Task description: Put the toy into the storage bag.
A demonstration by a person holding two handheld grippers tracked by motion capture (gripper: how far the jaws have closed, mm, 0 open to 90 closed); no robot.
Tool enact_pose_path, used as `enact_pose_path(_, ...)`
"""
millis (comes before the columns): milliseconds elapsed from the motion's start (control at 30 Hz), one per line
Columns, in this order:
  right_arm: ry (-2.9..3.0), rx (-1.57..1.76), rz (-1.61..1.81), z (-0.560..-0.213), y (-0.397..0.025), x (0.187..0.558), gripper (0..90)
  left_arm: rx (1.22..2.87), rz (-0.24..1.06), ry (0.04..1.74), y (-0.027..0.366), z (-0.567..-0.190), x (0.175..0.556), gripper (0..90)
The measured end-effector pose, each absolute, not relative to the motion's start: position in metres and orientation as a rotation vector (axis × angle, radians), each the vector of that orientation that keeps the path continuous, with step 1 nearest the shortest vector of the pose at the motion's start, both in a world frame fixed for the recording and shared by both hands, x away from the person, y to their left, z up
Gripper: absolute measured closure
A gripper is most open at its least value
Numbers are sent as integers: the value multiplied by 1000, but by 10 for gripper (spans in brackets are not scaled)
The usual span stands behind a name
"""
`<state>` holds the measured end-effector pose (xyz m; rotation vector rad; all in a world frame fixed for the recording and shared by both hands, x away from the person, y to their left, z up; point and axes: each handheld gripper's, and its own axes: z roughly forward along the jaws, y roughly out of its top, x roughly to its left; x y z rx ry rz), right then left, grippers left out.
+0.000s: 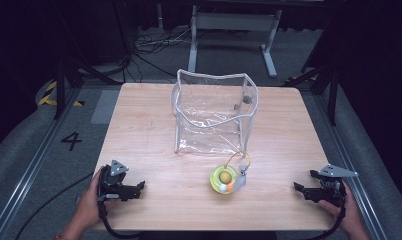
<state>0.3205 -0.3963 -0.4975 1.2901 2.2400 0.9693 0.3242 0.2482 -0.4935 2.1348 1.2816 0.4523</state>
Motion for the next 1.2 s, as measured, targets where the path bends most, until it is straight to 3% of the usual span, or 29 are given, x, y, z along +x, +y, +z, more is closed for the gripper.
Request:
enact_pose_path(800, 2350, 1202, 954, -494, -397, 331, 127, 2145, 462, 1249, 250, -494, 324, 4)
enact_pose_path(1200, 2475, 1033, 985, -464, -374, 339, 253, 2144, 452, 1253, 251, -494, 325, 5)
